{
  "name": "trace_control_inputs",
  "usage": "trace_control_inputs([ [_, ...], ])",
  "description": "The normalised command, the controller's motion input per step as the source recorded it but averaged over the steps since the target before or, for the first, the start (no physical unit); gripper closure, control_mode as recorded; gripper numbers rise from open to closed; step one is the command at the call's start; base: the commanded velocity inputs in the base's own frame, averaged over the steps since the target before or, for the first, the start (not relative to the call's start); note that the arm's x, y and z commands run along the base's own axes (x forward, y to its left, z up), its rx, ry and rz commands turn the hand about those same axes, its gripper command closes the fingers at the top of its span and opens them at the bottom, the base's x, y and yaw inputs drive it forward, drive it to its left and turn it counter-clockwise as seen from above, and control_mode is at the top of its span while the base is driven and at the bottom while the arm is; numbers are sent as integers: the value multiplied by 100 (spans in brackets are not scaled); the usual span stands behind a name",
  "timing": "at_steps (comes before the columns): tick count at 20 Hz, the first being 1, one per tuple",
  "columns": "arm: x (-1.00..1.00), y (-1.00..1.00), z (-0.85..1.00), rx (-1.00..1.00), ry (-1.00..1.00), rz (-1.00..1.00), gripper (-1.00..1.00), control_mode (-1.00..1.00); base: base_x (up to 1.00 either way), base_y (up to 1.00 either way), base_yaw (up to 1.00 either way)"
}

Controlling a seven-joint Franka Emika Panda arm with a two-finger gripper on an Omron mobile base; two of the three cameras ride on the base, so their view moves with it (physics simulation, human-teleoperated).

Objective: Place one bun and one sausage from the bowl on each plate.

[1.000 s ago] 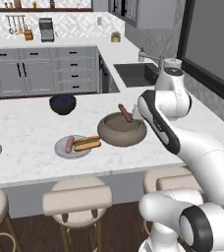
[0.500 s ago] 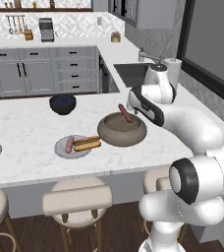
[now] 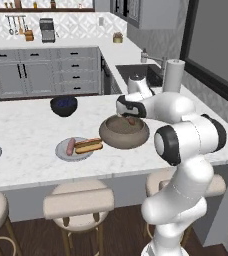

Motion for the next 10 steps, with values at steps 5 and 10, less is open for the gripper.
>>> trace_control_inputs([
  [5, 97, 1, -47, -3, 1, 1, -100, -100, 0, 0, 0],
  [10, 92, 0, -31, 0, 8, 0, -100, -100, 0, 0, 0],
])
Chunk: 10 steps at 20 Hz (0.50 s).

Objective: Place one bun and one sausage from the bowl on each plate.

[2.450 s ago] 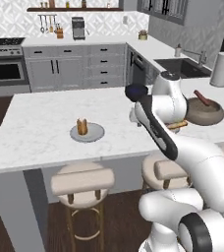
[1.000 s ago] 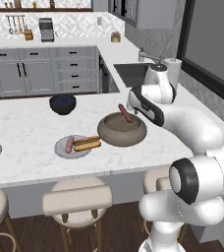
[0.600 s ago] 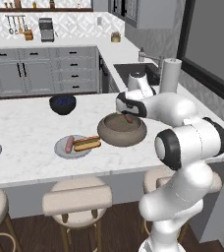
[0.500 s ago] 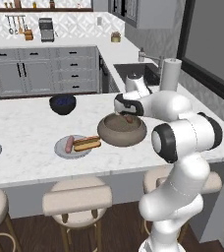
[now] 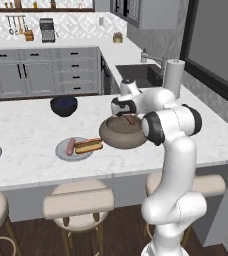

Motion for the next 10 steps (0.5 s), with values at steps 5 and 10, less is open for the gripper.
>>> trace_control_inputs([
  [5, 47, -11, -27, 0, 6, 0, -100, -100, 0, 0, 0],
  [10, 6, -11, -35, 0, 0, 0, 100, -100, 0, 0, 0],
])
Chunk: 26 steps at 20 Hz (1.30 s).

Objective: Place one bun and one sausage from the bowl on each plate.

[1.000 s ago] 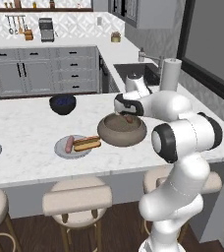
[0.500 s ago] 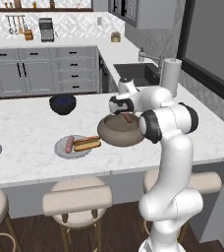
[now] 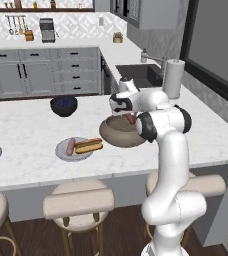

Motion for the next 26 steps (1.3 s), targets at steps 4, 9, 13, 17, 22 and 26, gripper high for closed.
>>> trace_control_inputs([
  [4, -3, -8, -26, 0, 0, 0, 100, -100, 0, 0, 0],
  [9, -31, -5, -4, 0, -1, 0, 100, -100, 0, 0, 0],
  [13, -81, 0, 54, 0, -16, 0, 100, -100, 0, 0, 0],
  [17, -90, 0, 100, 0, -16, 0, 100, -100, 0, 0, 0],
  [22, -92, -5, 100, 3, -8, 0, 100, -100, 0, 0, 0],
  [26, -98, -7, 100, 7, 4, 0, 100, -100, 0, 0, 0],
])
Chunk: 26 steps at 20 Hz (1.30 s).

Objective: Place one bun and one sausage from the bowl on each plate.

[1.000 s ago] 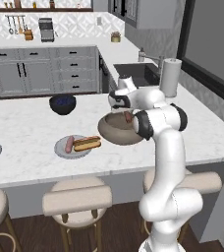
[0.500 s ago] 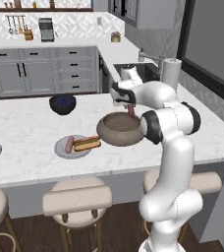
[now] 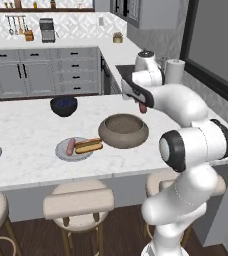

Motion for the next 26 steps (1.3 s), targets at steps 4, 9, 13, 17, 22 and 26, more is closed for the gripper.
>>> trace_control_inputs([
  [4, -100, 0, 100, 8, 20, 0, 100, -100, 0, 0, 0],
  [9, -100, -1, 72, 11, 22, 0, 100, -100, 0, 0, 0],
  [13, -75, 0, 6, 2, 7, 0, 100, 100, -25, 4, 0],
  [17, 0, 0, 0, 0, 0, 0, 100, 100, -92, 79, 0],
  [22, 0, 0, 0, 0, 0, 0, 100, 100, -6, 100, 0],
  [26, 0, 0, 0, 0, 0, 0, 100, 100, 35, 100, 0],
])
